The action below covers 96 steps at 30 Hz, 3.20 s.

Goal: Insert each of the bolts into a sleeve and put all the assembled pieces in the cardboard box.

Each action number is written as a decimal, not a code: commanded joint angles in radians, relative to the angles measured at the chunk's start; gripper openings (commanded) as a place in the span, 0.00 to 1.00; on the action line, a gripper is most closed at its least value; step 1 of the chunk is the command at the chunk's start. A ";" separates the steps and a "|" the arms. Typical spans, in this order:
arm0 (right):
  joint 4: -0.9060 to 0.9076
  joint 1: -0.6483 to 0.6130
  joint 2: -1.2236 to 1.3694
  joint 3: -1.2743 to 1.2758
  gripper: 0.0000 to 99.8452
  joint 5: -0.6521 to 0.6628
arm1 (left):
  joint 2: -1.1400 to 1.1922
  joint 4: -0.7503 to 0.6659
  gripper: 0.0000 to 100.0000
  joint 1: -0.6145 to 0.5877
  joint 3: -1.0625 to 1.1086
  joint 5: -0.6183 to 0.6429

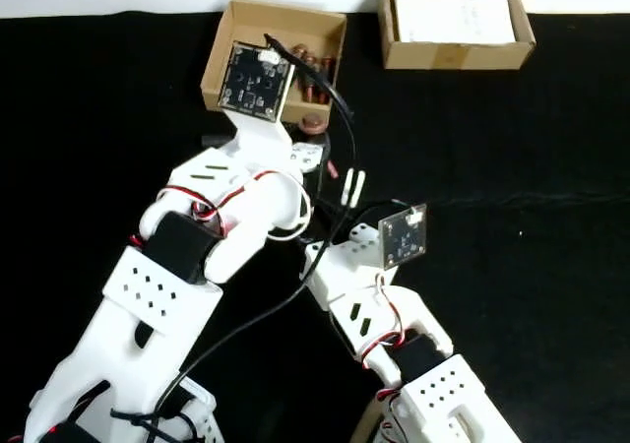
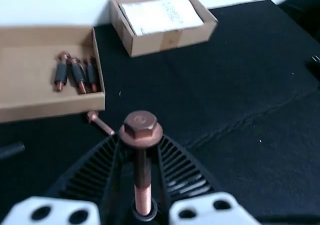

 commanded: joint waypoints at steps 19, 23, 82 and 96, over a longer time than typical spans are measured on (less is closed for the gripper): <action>-0.021 -0.001 0.002 -0.018 0.01 -0.003 | -0.007 -0.032 0.01 -0.007 0.085 -0.178; -0.021 0.013 0.004 -0.018 0.01 -0.003 | -0.008 -0.008 0.01 -0.012 0.077 -0.178; 0.418 0.228 2.451 -2.833 0.18 0.000 | -0.131 0.526 0.07 -0.820 0.234 -0.486; 1.018 0.162 2.463 -3.330 0.07 -0.002 | 0.719 0.534 0.11 -0.786 -0.489 -0.210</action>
